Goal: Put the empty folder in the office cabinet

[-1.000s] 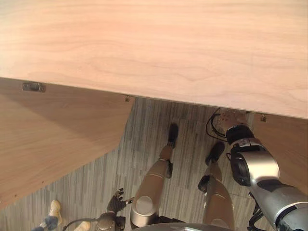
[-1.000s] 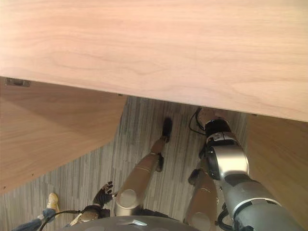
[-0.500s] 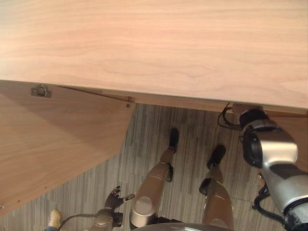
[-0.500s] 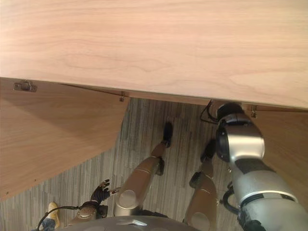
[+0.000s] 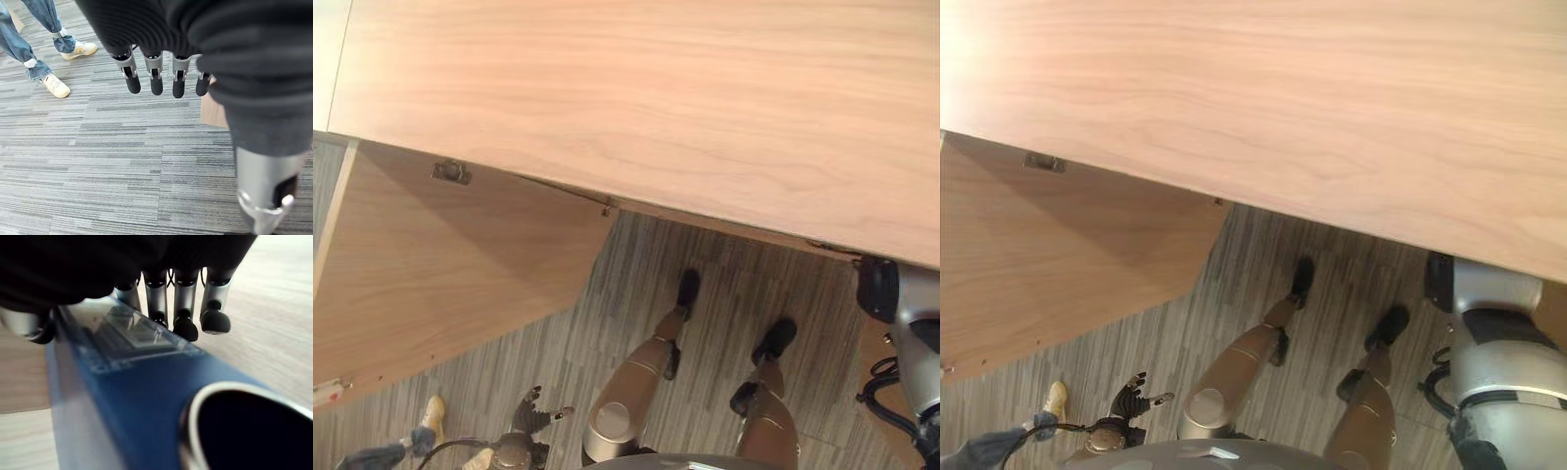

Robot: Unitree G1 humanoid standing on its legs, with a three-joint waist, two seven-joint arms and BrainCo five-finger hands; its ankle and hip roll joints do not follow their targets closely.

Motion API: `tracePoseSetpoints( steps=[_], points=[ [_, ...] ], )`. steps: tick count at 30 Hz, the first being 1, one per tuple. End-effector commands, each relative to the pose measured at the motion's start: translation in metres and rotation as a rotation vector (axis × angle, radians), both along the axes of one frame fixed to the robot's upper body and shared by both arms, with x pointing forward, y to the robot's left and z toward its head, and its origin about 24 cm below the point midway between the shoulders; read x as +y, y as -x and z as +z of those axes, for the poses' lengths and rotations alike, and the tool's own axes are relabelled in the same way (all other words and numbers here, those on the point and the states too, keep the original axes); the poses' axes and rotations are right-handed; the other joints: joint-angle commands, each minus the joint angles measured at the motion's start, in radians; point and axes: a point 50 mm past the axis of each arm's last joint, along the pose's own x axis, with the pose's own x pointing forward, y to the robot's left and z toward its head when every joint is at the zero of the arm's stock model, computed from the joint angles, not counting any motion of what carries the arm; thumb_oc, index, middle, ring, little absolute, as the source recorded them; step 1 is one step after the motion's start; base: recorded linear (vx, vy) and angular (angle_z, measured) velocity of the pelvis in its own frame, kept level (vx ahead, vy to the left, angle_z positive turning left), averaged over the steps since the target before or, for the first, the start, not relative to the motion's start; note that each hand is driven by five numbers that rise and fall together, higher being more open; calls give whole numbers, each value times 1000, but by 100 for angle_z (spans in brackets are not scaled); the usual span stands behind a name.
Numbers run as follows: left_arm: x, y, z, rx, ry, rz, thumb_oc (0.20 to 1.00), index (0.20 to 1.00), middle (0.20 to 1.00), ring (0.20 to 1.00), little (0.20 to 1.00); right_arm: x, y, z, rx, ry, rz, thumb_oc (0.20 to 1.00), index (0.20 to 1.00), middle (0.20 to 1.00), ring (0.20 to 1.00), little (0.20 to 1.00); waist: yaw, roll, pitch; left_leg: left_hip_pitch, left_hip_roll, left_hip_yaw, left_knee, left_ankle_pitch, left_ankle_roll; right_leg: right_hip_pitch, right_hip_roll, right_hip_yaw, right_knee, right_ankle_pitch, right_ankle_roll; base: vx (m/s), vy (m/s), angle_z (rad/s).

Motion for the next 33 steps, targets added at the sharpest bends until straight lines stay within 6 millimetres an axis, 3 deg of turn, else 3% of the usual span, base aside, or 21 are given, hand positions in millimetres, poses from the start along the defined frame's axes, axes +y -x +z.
tracePoseSetpoints(
  steps=[1, 5, 6, 8, 11, 12, 13, 14, 15, 20, 27, 33],
  points=[
    [30, -5, 5, 1, -123, -9, 1000, 1000, 1000, 1000, 1000, -17, 4, 68, -163, 223, 19, 200, 200, 200, 200, 200, 33, -51, -1, -26, 17, 19, 72, -129, -55, 88, -119, 34, -4, 7, 106, 0, 1, 5],
    [31, -9, 7, -14, -135, -14, 1000, 1000, 1000, 1000, 1000, -17, 4, 78, -169, 254, 31, 200, 200, 200, 200, 200, 40, -51, -1, -43, 13, 20, 87, -131, -56, 87, -124, 31, -4, 9, 107, 28, 18, 3],
    [31, -12, 8, -27, -130, -10, 1000, 1000, 1000, 1000, 1000, -18, 4, 90, -158, 311, 64, 200, 200, 200, 200, 200, 47, -45, -4, -65, 6, 19, 99, -136, -55, 79, -131, 30, -4, 14, 109, 31, 36, 0],
    [31, -12, 8, -27, -130, -10, 1000, 1000, 1000, 1000, 1000, -18, 4, 90, -158, 311, 64, 200, 200, 200, 200, 200, 47, -45, -4, -65, 6, 19, 99, -136, -55, 79, -131, 30, -4, 14, 109, 21, 25, 2],
    [35, -4, 6, -1, -128, 4, 1000, 1000, 1000, 1000, 1000, -19, 5, 101, -133, 394, 112, 200, 200, 200, 200, 200, 57, -35, -11, -87, -1, 24, 105, -134, -53, 62, -136, 36, -4, 23, 109, 33, 56, 4],
    [35, -4, 7, -2, -128, 7, 1000, 1000, 1000, 1000, 1000, -20, 5, 100, -129, 394, 113, 526, 526, 526, 526, 526, 55, -35, -11, -86, -1, 24, 104, -134, -52, 60, -136, 37, -4, 24, 109, 0, 0, 0],
    [35, -4, 7, -2, -128, 7, 1000, 1000, 1000, 1000, 1000, -20, 5, 100, -129, 394, 113, 526, 526, 526, 526, 526, 55, -35, -11, -86, -1, 24, 104, -134, -52, 60, -136, 37, -4, 24, 109, 0, 0, 0],
    [35, -5, 6, -1, -128, 11, 1000, 1000, 1000, 1000, 1000, -20, 5, 98, -117, 393, 115, 809, 809, 809, 809, 809, 55, -35, -13, -86, 0, 24, 103, -134, -52, 58, -137, 38, -4, 23, 109, 0, 0, 0],
    [36, -6, 7, -1, -129, 17, 1000, 1000, 1000, 1000, 1000, -19, 4, 95, -116, 378, 120, 1000, 1000, 1000, 1000, 1000, 50, -35, -14, -83, 1, 26, 102, -134, -51, 57, -136, 42, -4, 24, 109, 0, 0, 0],
    [35, -11, 7, -7, -123, 20, 1000, 1000, 1000, 1000, 1000, -17, 2, 87, -71, 384, 125, 1000, 1000, 1000, 1000, 1000, 42, -33, -14, -73, 3, 29, 100, -135, -49, 55, -135, 52, -4, 23, 109, -7, 1, 0],
    [34, -33, 14, -58, -137, 48, 1000, 1000, 1000, 1000, 1000, 25, -19, 34, 56, 431, 246, 1000, 1000, 1000, 1000, 1000, -5, -40, -2, -50, 17, 40, 102, -127, -49, 47, -124, 75, -4, 30, 100, -59, 4, -7],
    [36, -45, 17, -85, -150, 74, 1000, 1000, 1000, 1000, 1000, 42, -23, 9, 114, 463, 307, 1000, 1000, 1000, 1000, 1000, -35, -56, 2, -37, 25, 46, 104, -135, -53, 50, -117, 89, -4, 29, 94, -32, -1, -3]
  ],
)
